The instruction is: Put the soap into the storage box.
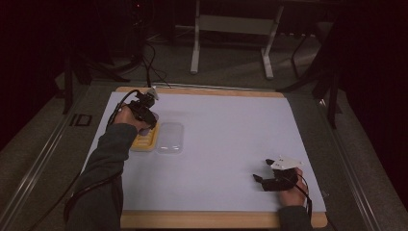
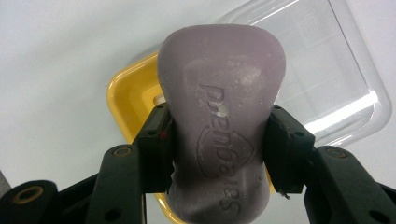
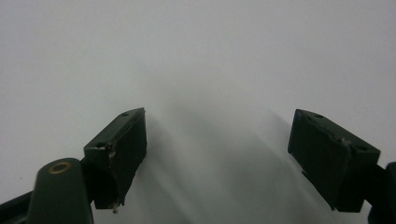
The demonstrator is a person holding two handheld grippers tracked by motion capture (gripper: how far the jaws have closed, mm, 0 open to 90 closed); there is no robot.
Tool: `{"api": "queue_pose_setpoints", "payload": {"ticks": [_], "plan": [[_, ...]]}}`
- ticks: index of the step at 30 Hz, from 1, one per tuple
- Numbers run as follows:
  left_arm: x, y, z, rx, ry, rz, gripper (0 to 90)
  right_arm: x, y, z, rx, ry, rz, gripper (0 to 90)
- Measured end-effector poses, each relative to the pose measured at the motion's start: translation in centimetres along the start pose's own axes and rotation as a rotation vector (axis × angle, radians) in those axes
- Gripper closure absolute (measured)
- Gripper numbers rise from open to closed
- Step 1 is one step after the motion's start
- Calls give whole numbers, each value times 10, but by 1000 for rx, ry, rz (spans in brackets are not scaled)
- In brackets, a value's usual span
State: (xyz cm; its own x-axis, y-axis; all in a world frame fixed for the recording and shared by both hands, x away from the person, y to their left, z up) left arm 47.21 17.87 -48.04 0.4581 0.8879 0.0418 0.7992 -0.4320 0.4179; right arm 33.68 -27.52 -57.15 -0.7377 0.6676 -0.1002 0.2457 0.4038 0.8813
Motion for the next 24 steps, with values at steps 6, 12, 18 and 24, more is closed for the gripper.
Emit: {"api": "queue_pose_setpoints", "payload": {"ticks": [6, 12, 18, 24], "plan": [[3, -5, 4, 6, 4, -7, 498, 0, 0, 0, -1, 0, -1, 192], [5, -8, 7, 6, 3, -20, 498, 0, 0, 0, -4, -1, -1, 192], [7, -13, 12, 11, -5, -27, 498, 0, 0, -1, -8, -1, -1, 192], [8, -15, 15, 15, -5, -32, 498, 0, 0, -1, -8, -2, 1, 192]]}}
Point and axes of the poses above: each handheld gripper's, and its own axes: z roughly forward along the jaws, y roughly out of its top, x roughly to its left, the point moved 5 cm from there along z, roughly forward along the jaws, and after that the axes turned 13 degrees about -x, right-handed, at the moved point
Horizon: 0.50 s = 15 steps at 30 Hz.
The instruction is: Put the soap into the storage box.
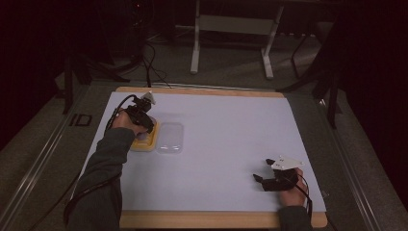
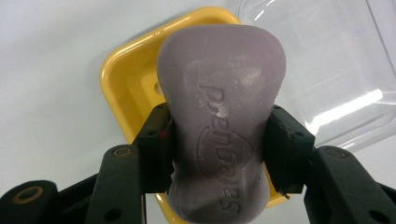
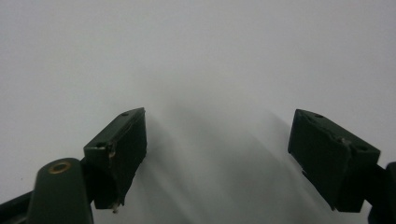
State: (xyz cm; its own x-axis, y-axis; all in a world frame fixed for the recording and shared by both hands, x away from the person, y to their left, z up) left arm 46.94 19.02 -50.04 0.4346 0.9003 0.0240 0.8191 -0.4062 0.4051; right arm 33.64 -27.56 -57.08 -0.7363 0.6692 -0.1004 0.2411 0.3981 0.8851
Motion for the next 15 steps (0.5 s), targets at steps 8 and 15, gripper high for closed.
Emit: {"api": "queue_pose_setpoints", "payload": {"ticks": [8, 15], "plan": [[3, -6, 6, 16, 0, -7, 497, 0, 0, 0, 0, -1, -2, 191], [6, -11, 10, 20, -2, -11, 497, 0, 0, 0, 0, -2, -3, 191]]}}
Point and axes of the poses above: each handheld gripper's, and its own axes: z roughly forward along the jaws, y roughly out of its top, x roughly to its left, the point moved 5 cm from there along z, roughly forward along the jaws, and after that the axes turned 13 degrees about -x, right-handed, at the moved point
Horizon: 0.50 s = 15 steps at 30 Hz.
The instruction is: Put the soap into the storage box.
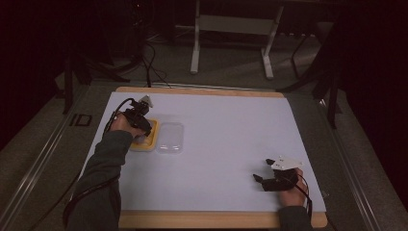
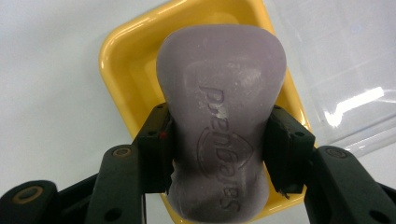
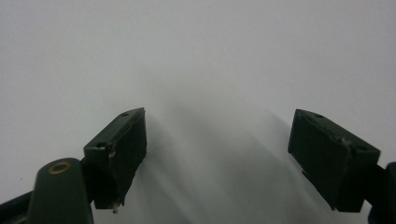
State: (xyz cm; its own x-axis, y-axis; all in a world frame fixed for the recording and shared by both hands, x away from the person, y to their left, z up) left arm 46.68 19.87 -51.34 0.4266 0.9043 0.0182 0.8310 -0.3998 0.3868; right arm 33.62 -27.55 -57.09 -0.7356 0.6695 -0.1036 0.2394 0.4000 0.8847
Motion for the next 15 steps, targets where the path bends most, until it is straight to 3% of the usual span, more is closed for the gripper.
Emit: {"api": "queue_pose_setpoints", "payload": {"ticks": [15], "plan": [[-1, -5, 13, 13, -20, -7, 495, 0, 0, 0, 0, 0, 0, 192]]}}
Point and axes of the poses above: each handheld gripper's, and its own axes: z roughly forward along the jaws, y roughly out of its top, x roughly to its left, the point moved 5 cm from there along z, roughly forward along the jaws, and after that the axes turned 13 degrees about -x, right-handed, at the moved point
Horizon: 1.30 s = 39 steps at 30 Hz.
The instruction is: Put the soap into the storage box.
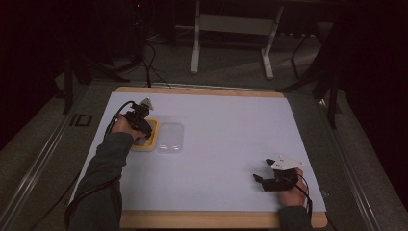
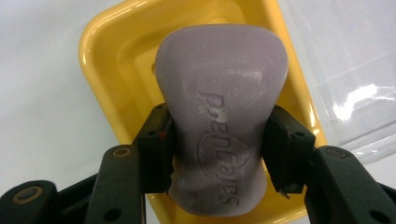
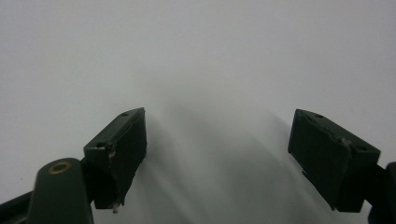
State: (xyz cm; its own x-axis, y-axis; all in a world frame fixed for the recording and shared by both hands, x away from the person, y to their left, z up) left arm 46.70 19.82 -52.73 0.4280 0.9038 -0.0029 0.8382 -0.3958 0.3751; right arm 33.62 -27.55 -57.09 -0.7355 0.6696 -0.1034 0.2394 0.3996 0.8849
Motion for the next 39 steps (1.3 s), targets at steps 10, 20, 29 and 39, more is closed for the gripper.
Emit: {"api": "queue_pose_setpoints", "payload": {"ticks": [10, 20, 29, 39], "plan": [[4, -2, 8, -36, -37, -24, 388, 0, 0, 0, 2, 0, -2, 191], [5, -5, 7, -59, -59, -26, 349, 1, 0, 0, 1, -2, -4, 191], [5, -3, -5, -89, -43, -16, 289, 1, 0, 0, 0, -1, -4, 191], [5, 1, -25, -149, -44, 0, 275, 1, 0, 0, 1, -2, -5, 192]]}}
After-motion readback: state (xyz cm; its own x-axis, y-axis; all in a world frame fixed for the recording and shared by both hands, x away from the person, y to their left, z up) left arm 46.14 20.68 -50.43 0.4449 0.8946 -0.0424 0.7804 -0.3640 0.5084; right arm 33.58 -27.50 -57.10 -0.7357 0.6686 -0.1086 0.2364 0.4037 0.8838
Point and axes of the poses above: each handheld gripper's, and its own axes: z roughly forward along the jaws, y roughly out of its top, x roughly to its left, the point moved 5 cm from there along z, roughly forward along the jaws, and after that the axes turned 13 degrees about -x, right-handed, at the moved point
